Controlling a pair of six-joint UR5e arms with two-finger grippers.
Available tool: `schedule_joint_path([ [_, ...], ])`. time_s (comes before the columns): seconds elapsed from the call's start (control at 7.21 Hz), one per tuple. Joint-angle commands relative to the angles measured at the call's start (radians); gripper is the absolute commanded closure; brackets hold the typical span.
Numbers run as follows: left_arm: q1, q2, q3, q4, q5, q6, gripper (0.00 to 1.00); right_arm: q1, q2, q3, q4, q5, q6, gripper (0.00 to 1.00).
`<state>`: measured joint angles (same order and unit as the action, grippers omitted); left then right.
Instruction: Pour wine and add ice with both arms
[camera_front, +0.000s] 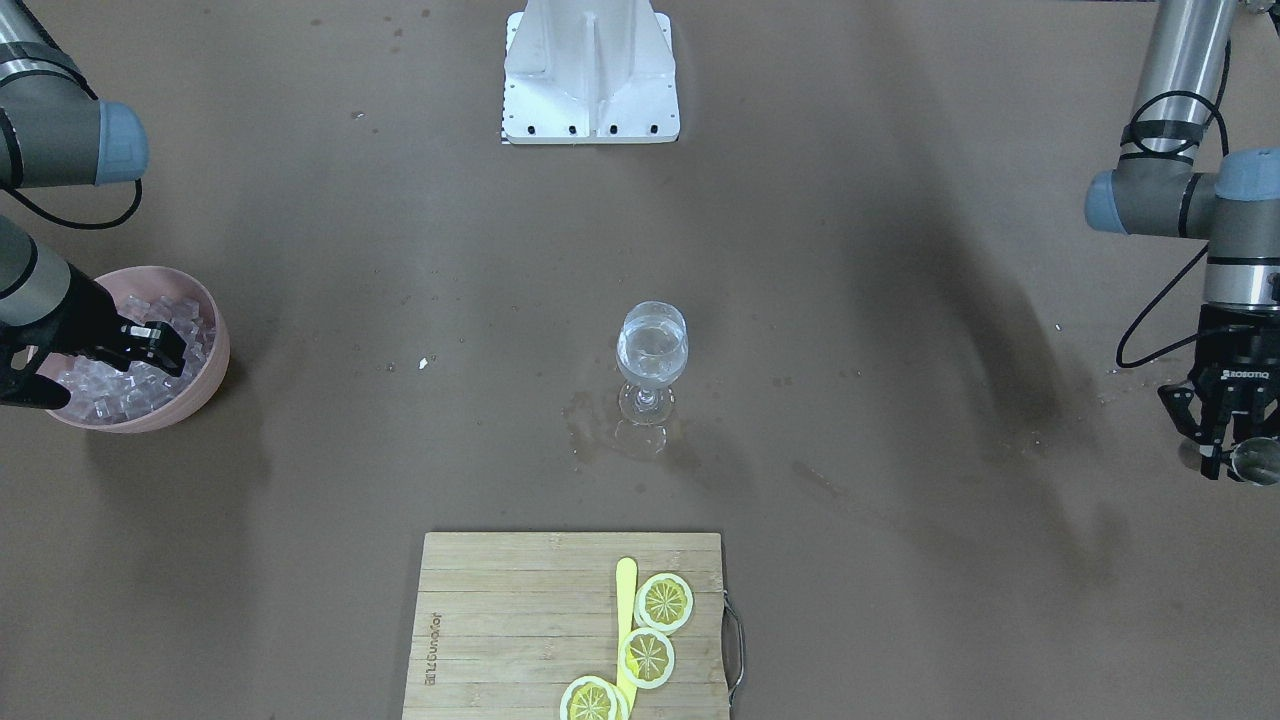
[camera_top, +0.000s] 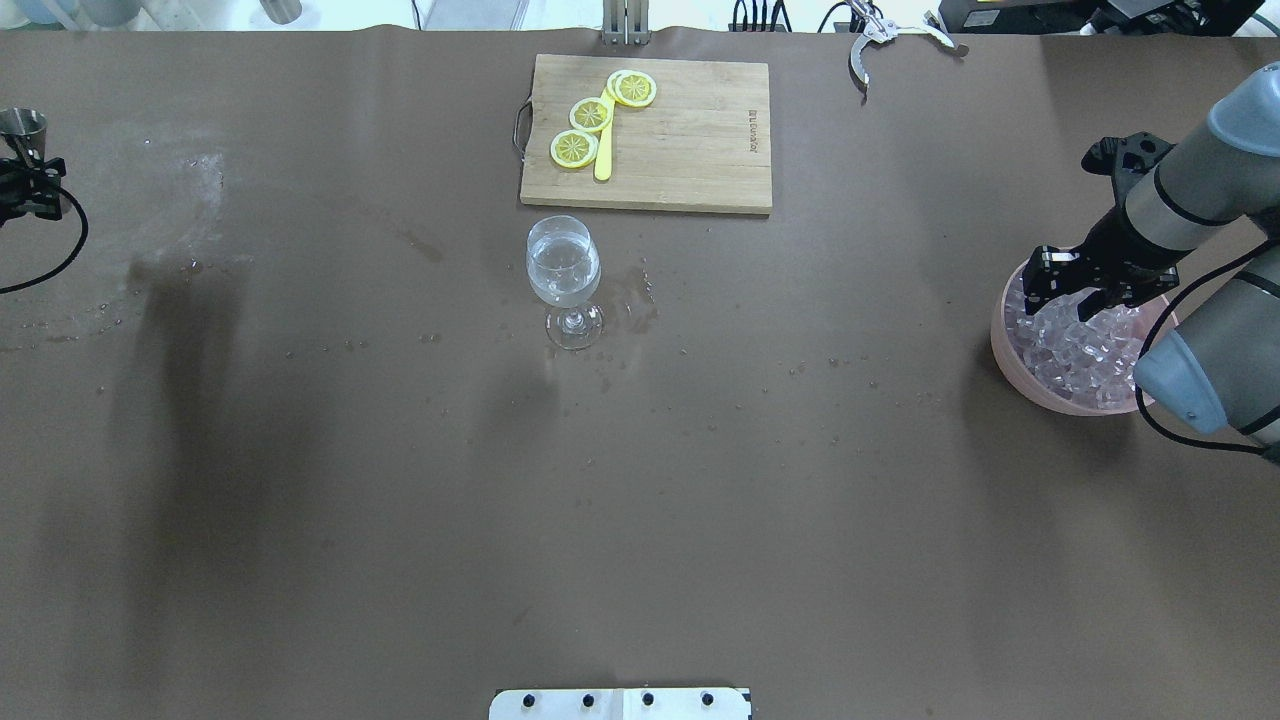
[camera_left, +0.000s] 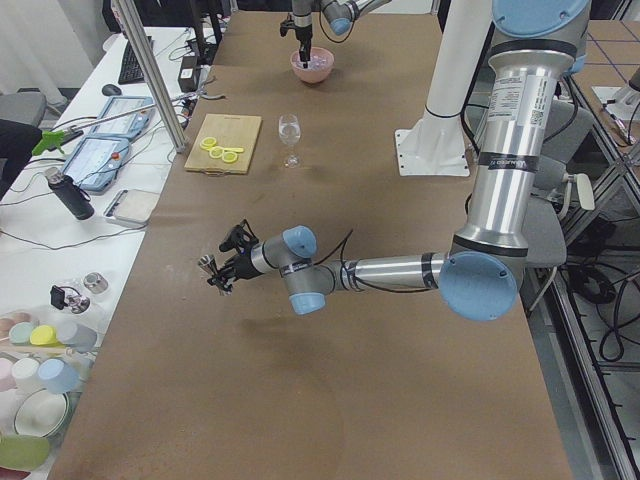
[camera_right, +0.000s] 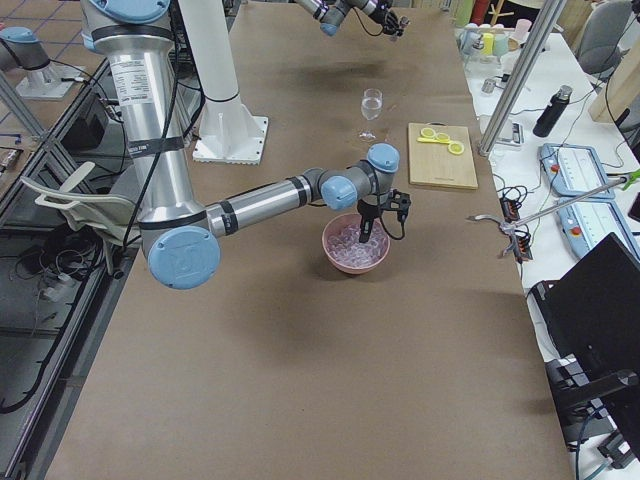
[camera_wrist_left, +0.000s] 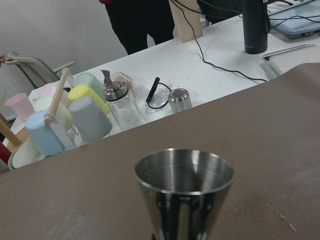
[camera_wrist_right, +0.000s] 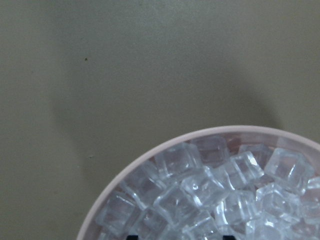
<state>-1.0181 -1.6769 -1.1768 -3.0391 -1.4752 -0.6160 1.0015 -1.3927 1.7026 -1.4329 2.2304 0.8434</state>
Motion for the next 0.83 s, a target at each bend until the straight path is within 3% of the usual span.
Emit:
schedule_joint_path([
  [0.0, 0.003, 0.019, 0.057, -0.12, 0.007, -0.024, 1.0, 0.002, 0.003, -0.006, -0.001, 0.0, -0.003, 0.4],
  [0.42, 0.013, 0.017, 0.115, -0.239, 0.01, -0.106, 1.0, 0.003, 0.008, -0.023, 0.0, 0.002, -0.001, 0.61],
  [0.69, 0.021, 0.016, 0.144, -0.289, 0.012, -0.137, 1.0, 0.005, 0.009, -0.021, 0.0, 0.008, -0.001, 0.65],
])
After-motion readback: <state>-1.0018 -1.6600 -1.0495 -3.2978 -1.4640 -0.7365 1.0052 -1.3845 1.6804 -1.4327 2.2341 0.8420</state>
